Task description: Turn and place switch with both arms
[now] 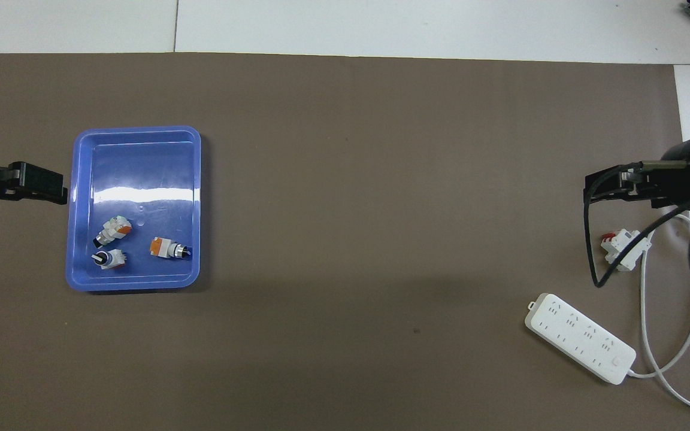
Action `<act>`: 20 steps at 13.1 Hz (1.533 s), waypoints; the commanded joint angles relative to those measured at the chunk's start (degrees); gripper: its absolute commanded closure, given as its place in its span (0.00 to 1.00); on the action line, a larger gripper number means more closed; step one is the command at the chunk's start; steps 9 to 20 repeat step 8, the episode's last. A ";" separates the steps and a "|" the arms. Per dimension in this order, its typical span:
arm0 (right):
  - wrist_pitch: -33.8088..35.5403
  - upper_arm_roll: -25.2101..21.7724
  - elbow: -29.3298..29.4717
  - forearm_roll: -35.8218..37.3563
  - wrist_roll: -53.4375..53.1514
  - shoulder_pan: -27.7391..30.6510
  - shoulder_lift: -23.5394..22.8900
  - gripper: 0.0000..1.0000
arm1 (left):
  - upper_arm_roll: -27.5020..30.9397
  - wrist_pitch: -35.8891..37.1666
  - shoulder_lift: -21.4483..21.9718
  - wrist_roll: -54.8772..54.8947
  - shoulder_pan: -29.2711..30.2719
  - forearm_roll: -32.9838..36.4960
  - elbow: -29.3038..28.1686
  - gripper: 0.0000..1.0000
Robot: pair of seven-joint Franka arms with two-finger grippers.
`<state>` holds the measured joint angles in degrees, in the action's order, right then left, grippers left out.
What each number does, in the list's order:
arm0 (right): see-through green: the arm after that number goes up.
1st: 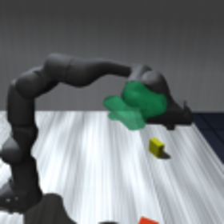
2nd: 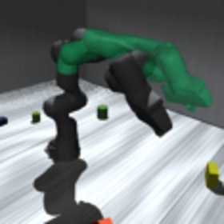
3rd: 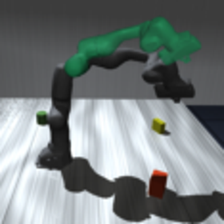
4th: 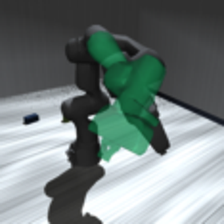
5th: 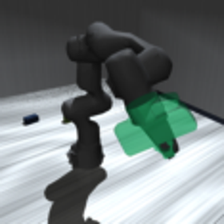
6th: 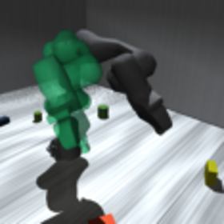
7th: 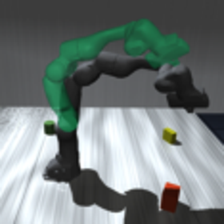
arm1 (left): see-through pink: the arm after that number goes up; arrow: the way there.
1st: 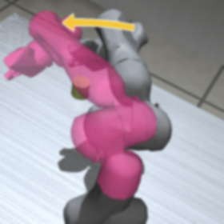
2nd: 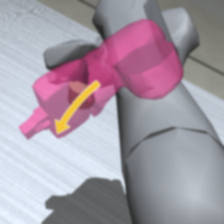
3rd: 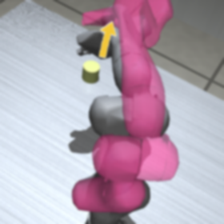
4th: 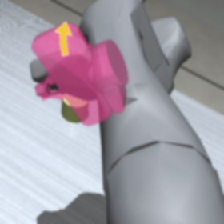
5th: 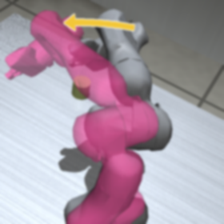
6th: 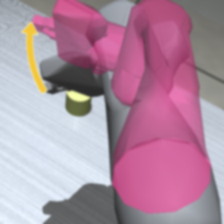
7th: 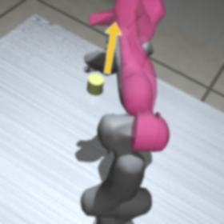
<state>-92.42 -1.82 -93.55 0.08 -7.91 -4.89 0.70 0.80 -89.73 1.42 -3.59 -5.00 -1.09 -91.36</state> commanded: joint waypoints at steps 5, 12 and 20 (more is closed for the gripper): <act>0.22 -0.11 -0.93 0.36 0.53 0.06 0.88 0.00 | 1.74 -5.37 4.21 0.78 -0.27 1.36 -9.01 0.00; 0.31 -0.11 -0.93 0.36 0.52 0.06 0.88 0.00 | 1.75 -6.42 4.03 0.69 -0.71 1.27 -8.92 0.00; 0.31 -0.11 -0.93 0.36 0.52 0.06 0.88 0.00 | 1.75 -6.42 4.03 0.69 -0.71 1.27 -8.92 0.00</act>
